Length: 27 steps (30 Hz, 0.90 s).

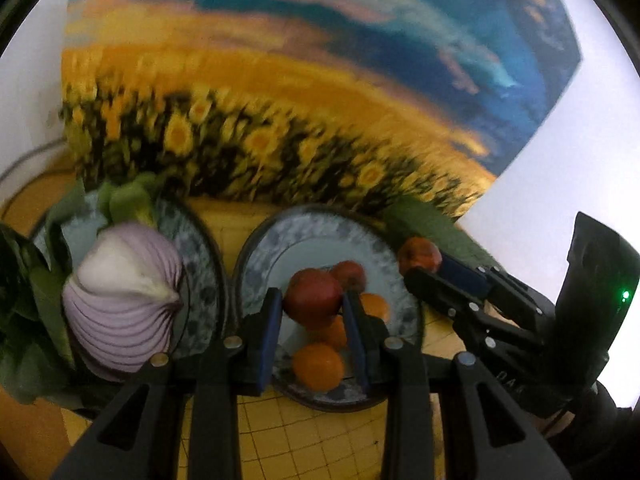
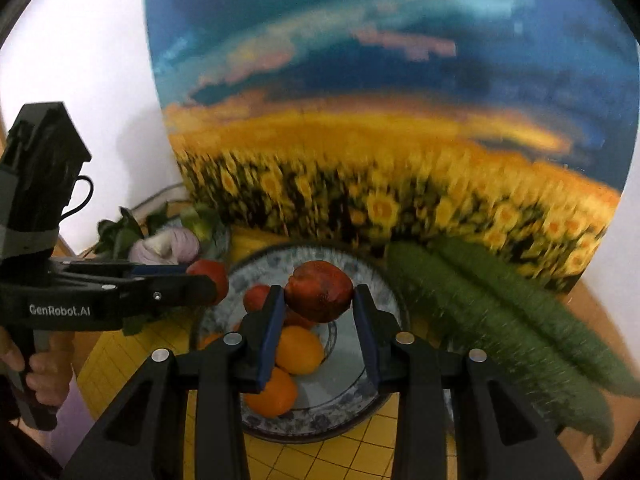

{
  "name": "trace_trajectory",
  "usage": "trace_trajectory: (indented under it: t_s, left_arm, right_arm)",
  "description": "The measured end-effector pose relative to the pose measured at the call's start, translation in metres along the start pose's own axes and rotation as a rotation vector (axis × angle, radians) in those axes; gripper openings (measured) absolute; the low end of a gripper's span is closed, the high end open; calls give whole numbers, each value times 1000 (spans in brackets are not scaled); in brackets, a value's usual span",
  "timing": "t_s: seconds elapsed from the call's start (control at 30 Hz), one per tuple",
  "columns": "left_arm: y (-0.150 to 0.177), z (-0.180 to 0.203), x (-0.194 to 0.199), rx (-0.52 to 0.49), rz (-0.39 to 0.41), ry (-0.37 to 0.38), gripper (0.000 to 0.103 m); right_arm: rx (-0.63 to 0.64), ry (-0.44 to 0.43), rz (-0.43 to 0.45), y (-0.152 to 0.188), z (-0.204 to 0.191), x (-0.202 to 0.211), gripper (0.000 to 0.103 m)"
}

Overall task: Organize fruits
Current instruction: 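Carry both red fruits onto the plate and open the left and right tools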

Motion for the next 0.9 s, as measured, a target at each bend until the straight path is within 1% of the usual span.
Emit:
trace_trajectory:
  t_s: [0.13,0.2,0.37,0.47,0.53,0.57,0.63,0.73,0.8,0.9]
  left_arm:
    - [7,-9,-14,31,-33,-2,32]
    - [10,-11,-19,41,-44,13,32]
    - [12,-16,-25,73,-60,42,33]
    - [8,-13,-24,71,-55,53,38]
    - [7,-10,-23,70,-52,65,45]
    - [7,-8,-23,70,-49,78,47]
    - [6,-5,-23,72,-47,85,51]
    - [6,-3,-26,81,-52,89,52]
    - [6,-1,-28,89,-57,88,52]
    - [10,-3,-27,108,-58,94,57]
  right_arm:
    - [-47,-18,-64,10,8,-18,36]
    - [-65,-27,-85,13,11,-23,36]
    - [-131,-91,-120,15,15,-29,36]
    - [-164,-118,-136,13,17,-32,36]
    - [-176,-121,-142,13,20,-34,36]
    - [-179,-120,-146,13,21,-35,36]
    - [-177,-113,-154,12,22,-38,36]
    - [-171,-103,-151,7,22,-40,36]
    - [-145,-93,-133,1,19,-37,36]
    - [-75,-79,-111,-10,9,-34,36]
Point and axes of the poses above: each gripper's, at about its wrist camera, not at the fingertips, and x roughly against the way its jaws point, z to its right, y to its underside, the point moved 10 cm from there along -x, roughly the way its jaws point, and after that the axes turned 5 degrees about -x, right-handed, at the moved point
